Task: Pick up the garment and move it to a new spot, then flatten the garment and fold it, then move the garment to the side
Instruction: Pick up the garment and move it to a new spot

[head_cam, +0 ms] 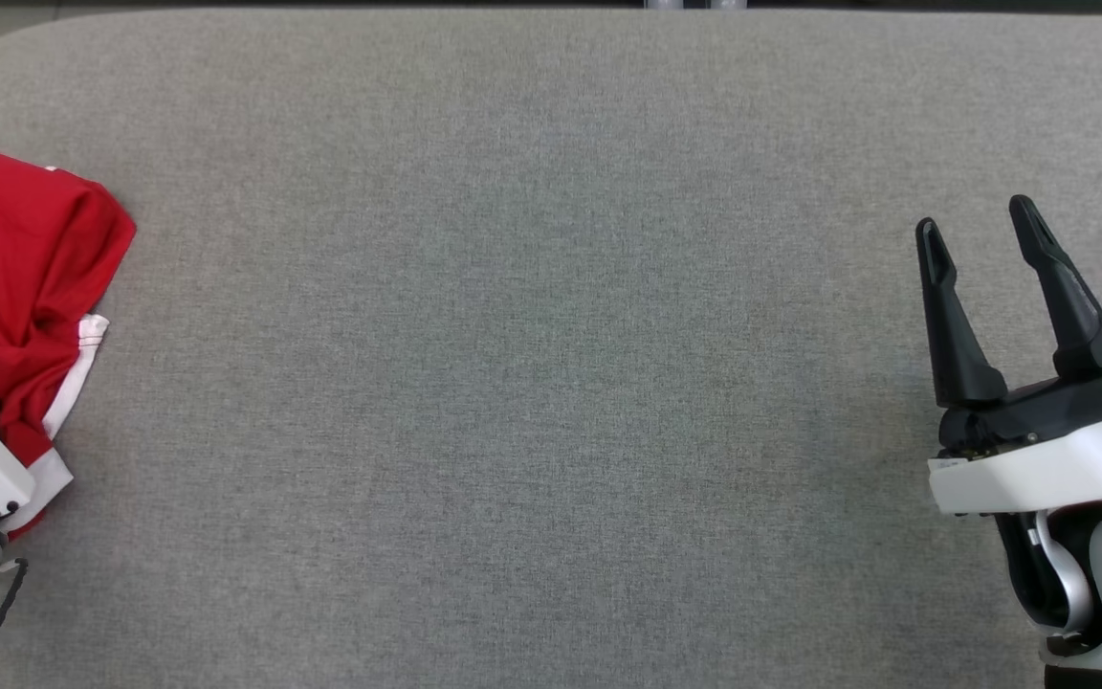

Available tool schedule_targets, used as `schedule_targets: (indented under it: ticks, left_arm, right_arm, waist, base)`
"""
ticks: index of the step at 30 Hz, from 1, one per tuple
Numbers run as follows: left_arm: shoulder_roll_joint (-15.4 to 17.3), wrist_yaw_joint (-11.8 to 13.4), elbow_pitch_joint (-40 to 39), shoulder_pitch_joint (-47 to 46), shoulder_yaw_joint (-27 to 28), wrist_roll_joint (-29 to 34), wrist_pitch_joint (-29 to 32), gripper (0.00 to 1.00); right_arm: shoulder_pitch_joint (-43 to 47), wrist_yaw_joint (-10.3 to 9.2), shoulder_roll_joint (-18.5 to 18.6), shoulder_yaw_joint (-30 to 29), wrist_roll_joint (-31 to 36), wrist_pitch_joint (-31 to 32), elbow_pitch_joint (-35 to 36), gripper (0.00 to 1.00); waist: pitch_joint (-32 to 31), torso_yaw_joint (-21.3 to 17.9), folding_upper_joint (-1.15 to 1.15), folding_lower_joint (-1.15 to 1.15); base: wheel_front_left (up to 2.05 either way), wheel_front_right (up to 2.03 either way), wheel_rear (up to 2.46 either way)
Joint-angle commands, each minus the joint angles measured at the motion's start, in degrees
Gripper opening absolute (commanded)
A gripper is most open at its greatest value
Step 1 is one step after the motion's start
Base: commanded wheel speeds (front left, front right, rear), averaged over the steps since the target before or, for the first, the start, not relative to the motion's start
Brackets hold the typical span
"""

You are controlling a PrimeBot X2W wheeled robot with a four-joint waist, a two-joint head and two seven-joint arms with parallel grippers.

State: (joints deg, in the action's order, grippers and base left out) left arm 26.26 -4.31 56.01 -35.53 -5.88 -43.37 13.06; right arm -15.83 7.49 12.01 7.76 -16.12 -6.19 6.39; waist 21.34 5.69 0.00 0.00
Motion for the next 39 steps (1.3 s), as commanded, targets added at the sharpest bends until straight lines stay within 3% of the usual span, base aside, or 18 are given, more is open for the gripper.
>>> schedule_targets:
  ticks: [1, 10, 18, 22, 32, 39]
  left_arm:
    - [-0.74, -0.73, 0.28, -0.2, -0.89, 0.72, -0.8, 0.0]
    - [3.66, -2.33, -6.45, -3.17, -4.65, 5.14, -6.72, 0.0]
    - [5.62, -2.06, -20.59, -0.65, -7.21, 6.64, -4.69, 0.0]
    - [4.28, -0.37, -30.88, 3.07, -8.02, 6.23, -3.53, 0.0]
    - [-1.13, 7.16, -59.57, 15.81, -14.63, 8.36, 0.81, 0.0]
    - [-6.2, 10.03, -62.61, 21.52, -19.67, 10.48, -1.52, 0.0]
  right_arm:
    - [0.65, 0.03, -0.08, 0.08, -0.19, -0.47, -0.32, 1.0]
    - [3.3, 0.03, -1.22, 0.23, -1.1, -2.46, -3.19, 1.0]
    - [6.58, 0.03, -2.08, 0.22, -2.04, -2.89, -4.92, 1.0]
    - [8.02, 0.03, -2.13, -0.39, -2.2, -2.85, -5.1, 1.0]
    - [10.02, 0.03, -1.8, -1.64, -2.45, -1.54, -2.77, 1.0]
    - [10.47, 0.03, -1.47, -2.15, -2.55, -1.09, -1.82, 1.0]
  waist:
    - [-1.12, 0.15, 0.0, 0.0]
    - [-9.36, -0.29, 0.0, 0.0]
    - [-16.71, -2.62, 0.0, 0.0]
    - [-19.81, -4.5, 0.0, 0.0]
    - [-21.34, -9.75, 0.0, 0.0]
    - [-20.18, -13.19, 0.0, 0.0]
  base:
    - [0.0, 0.0, 0.0]
    - [0.0, 0.0, 0.0]
    - [0.0, 0.0, 0.0]
    - [0.0, 0.0, 0.0]
    - [0.0, 0.0, 0.0]
    - [0.0, 0.0, 0.0]
